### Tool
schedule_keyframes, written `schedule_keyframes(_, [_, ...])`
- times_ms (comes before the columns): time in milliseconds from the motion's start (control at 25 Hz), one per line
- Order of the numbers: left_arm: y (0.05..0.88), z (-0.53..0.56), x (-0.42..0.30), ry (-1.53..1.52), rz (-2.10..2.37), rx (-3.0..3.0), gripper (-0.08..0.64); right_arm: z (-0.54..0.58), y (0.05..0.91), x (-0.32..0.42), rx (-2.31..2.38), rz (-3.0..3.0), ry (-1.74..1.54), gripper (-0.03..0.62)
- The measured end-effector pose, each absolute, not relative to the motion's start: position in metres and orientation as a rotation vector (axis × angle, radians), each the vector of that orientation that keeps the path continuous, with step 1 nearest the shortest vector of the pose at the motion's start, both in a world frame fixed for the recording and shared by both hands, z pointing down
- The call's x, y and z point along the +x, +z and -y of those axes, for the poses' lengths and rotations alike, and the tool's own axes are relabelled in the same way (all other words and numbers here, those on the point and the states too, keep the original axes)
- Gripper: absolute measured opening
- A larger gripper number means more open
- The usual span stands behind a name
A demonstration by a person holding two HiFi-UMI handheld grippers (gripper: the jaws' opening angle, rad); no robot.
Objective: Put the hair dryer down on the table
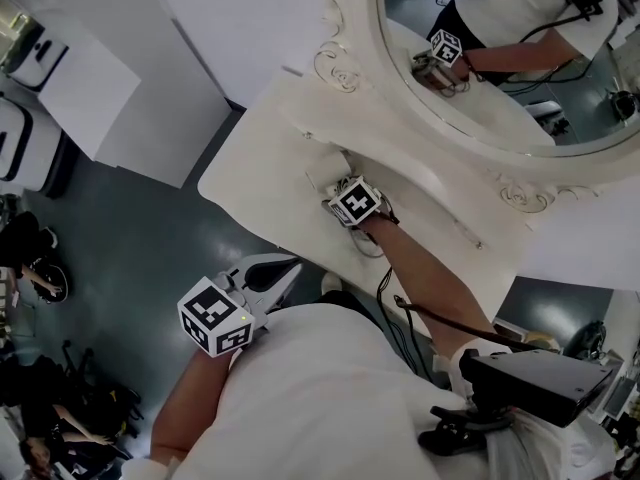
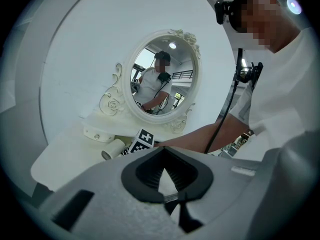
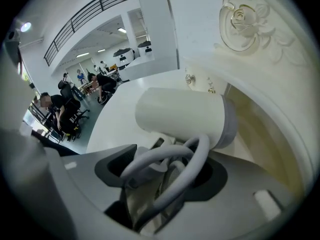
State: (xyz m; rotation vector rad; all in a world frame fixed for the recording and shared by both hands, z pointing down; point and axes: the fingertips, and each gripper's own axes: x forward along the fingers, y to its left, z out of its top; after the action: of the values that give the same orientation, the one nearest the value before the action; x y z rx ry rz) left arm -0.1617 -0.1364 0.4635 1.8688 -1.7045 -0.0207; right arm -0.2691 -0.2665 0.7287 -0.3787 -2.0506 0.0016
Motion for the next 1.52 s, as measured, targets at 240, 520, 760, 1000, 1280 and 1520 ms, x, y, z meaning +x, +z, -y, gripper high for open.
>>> schedule_keyframes(240, [0.464,0.135,-0.16,-0.029,1.699,1.865,-0.006,0.274,0.729,-0.268,-0.301,2.065,-0.1,0.356])
schedule_keyframes(520, [0.466,0.129,-0.16,-0.037,1.687,1.881,-0.006,0.275,0.724,-0.263,-0.269,2.092,-0.088,0.426])
schedule_keyframes(760, [0.466,0.121,-0.158,-0.061,1.667,1.904,-0.006,0.277,0.708,-0.25,-0.217,2.136,-0.038,0.442])
schedule_keyframes(1000, [0.46,0.111,-0.159,-0.041,1.586,1.991,-0.005,0.287,0.683,-0.229,-0.088,2.195,0.043,0.443])
schedule_keyframes(1280, [0.455,0.084,-0.164,-0.029,1.498,2.079,-0.005,0.275,0.636,-0.183,0.124,2.313,0.149,0.335])
schedule_keyframes(1520, [0.458,0.062,-0.158,0.001,1.411,2.131,-0.006,0.228,0.605,-0.128,0.238,2.383,0.265,0.036])
